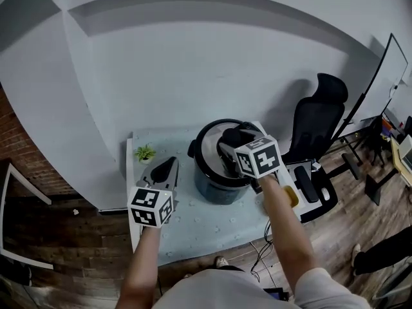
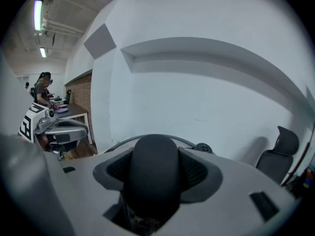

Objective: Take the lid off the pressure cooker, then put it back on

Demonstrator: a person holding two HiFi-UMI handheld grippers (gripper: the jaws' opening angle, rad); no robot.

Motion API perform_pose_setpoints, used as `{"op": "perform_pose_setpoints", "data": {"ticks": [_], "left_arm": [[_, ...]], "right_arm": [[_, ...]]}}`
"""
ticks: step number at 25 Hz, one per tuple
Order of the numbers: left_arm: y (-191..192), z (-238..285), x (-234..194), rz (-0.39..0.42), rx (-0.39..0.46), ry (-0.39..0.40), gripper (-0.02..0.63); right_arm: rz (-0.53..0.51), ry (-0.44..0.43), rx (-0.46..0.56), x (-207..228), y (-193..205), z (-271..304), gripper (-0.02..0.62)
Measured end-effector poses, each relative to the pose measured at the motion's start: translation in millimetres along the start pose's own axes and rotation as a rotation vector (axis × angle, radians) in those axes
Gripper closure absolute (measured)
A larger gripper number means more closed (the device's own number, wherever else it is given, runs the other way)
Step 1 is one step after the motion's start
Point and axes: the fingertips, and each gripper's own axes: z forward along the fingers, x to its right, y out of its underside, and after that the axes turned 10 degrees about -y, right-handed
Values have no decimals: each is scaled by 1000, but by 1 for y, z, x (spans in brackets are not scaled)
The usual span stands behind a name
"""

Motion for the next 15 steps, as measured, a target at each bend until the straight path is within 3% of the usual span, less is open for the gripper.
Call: {"op": "perform_pose_setpoints", "data": {"ticks": [15], "left_arm": [[12, 37, 11, -1, -36, 49, 592]], "right_arm": [[133, 26, -70, 35, 24, 21, 321]]}}
